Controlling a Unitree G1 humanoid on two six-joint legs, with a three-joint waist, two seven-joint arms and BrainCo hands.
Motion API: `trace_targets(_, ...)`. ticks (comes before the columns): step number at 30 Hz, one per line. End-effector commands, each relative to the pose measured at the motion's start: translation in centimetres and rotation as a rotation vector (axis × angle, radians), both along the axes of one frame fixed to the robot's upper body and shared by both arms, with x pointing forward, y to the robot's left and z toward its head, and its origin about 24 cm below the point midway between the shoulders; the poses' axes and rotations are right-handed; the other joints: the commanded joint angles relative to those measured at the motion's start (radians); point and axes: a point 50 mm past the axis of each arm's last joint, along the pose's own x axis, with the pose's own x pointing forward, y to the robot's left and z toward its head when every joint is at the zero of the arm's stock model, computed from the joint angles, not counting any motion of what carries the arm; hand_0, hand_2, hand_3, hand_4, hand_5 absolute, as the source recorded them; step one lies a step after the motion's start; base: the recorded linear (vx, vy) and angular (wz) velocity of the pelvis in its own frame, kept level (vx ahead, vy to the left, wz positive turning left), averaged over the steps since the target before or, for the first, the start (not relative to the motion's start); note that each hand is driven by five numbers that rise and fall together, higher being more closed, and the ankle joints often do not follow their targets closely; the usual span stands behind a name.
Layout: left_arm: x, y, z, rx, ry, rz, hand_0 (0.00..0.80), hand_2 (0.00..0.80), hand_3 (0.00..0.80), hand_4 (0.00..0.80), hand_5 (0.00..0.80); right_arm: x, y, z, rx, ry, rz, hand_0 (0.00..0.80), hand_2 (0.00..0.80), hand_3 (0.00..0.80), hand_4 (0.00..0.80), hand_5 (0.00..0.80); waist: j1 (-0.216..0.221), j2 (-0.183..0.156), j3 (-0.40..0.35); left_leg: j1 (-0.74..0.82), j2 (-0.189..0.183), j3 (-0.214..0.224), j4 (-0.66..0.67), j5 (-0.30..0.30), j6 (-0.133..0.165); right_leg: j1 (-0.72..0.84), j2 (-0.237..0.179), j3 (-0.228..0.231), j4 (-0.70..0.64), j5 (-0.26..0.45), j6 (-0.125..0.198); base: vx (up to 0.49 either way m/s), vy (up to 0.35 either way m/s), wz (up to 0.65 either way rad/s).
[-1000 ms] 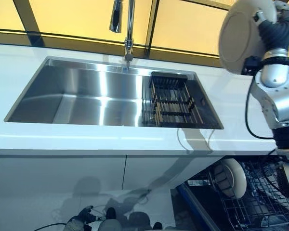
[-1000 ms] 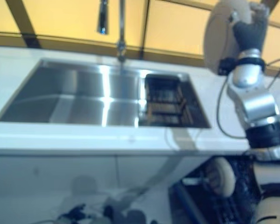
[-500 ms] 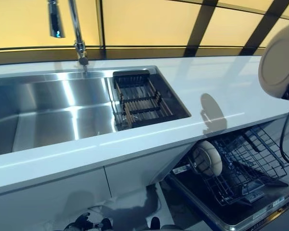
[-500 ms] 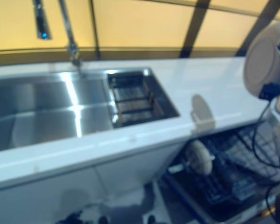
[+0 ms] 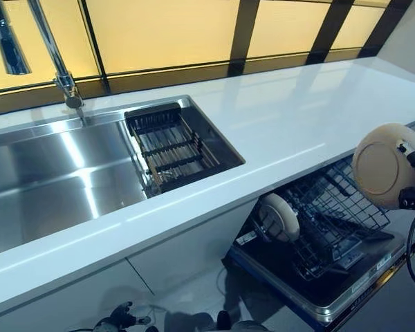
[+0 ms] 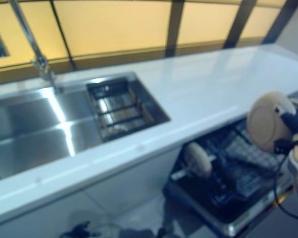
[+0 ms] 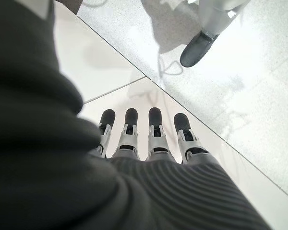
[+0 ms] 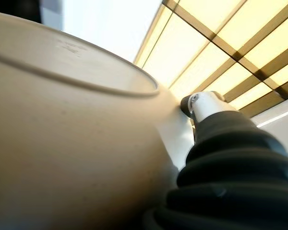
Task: Take plates into dishwasher
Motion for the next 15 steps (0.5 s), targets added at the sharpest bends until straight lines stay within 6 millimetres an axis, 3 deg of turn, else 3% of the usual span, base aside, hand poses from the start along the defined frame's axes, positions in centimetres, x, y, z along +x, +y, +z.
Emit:
trace_targets(1, 3.0, -0.1, 0.9, 0.0, -0.083, -0.039, 0.0, 0.0, 0.0, 0.0, 0.0, 0.3, -0.6, 4.4, -0.076, -0.172, 0.005, 0.8, 0.8, 0.8, 0.8, 0.8, 0.042, 0.009, 0.037, 0.004, -0.009, -0.038, 0.02, -0.058, 0.02, -0.025, 0.053, -0.024, 0.102, -0.097, -0.01, -0.122, -0.141, 0.0)
trace_targets(15, 5.3, -0.3, 2.0, -0.005, -0.154, -0.082, 0.0, 0.0, 0.0, 0.0, 0.0, 1.7, -1.1, 3.6, -0.278, -0.043, -0.11, 0.8, 0.8, 0.8, 0.8, 0.8, 0.062, 0.052, 0.113, -0.054, 0.001, -0.088, 0.045, -0.039, -0.01, -0.061, 0.045, -0.048, 0.103, -0.097, -0.022, -0.067, -0.071, 0.02)
